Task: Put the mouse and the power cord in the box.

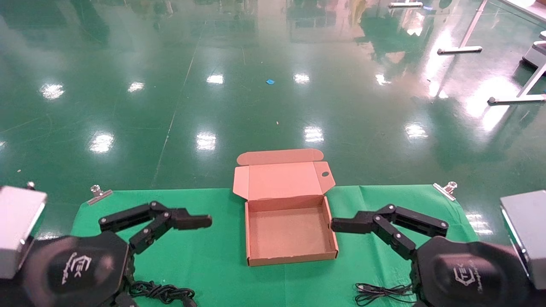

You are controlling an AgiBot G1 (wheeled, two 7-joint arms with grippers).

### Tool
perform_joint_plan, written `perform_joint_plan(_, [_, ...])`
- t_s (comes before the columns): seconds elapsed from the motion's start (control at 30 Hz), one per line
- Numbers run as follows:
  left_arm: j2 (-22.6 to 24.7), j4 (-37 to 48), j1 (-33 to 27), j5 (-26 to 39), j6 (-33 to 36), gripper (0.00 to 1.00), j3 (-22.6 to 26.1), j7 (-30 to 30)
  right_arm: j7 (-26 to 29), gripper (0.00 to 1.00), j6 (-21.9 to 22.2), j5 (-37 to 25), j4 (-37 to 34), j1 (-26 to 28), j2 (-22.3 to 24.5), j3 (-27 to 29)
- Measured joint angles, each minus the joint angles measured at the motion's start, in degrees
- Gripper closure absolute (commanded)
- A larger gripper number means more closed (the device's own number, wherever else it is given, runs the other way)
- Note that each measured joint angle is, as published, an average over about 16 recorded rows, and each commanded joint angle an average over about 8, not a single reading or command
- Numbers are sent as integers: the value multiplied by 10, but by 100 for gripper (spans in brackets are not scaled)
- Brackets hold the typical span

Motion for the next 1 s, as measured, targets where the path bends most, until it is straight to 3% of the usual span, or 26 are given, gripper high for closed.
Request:
perform_joint_plan(0.27, [-13,3,-50,87,23,0,44,5,-31,0,-23,-68,-24,32,15,-27])
perform_joint_plan(0.53, [0,46,-116,198,38,0,129,35,-97,0,-39,-176,-82,90,18,-98])
perform_joint_plan(0.77, [46,144,-176,290,37,0,218,95,-188,0,-36,-291,-181,153,-10,-182])
perform_joint_plan(1.0, [117,298,-233,378,12,0,288,181,-300,0,-2,-416,-320,223,-78,-255])
